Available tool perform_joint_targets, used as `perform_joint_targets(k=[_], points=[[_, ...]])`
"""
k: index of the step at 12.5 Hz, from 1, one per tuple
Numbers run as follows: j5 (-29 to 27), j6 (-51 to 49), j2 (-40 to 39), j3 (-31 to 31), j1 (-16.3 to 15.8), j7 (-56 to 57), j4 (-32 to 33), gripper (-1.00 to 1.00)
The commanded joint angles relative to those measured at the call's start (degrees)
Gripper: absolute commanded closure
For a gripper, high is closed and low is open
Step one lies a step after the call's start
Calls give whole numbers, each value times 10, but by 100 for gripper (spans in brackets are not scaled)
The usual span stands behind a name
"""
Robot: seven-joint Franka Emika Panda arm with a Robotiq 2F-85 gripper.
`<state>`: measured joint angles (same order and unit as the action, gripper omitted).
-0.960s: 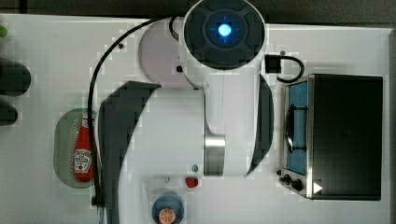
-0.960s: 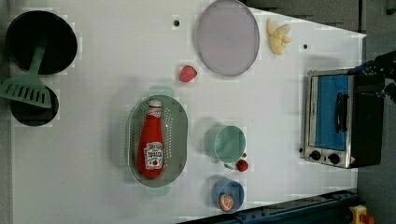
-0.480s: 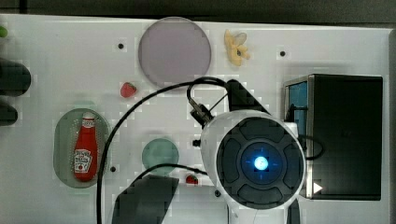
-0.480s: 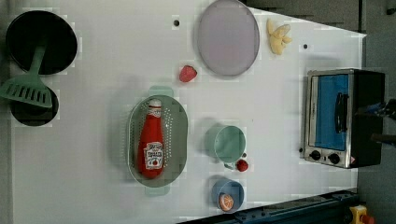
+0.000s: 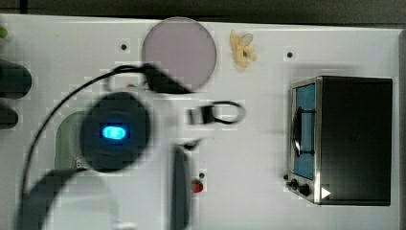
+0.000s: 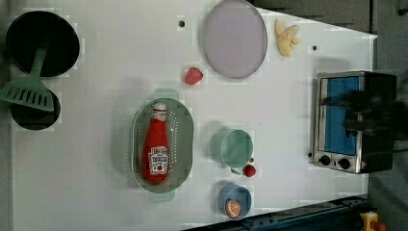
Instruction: Pick ketchup from strainer and place it on the table
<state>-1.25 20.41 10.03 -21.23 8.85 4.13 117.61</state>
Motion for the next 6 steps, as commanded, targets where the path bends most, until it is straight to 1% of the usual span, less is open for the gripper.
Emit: perform_joint_targets(k=[1, 2, 6], points=[[-5, 50, -20, -89, -28, 11, 6, -100], [-4, 79, -31, -113, -28, 11, 7, -100], [-4, 143, -90, -202, -30, 11, 11, -100]])
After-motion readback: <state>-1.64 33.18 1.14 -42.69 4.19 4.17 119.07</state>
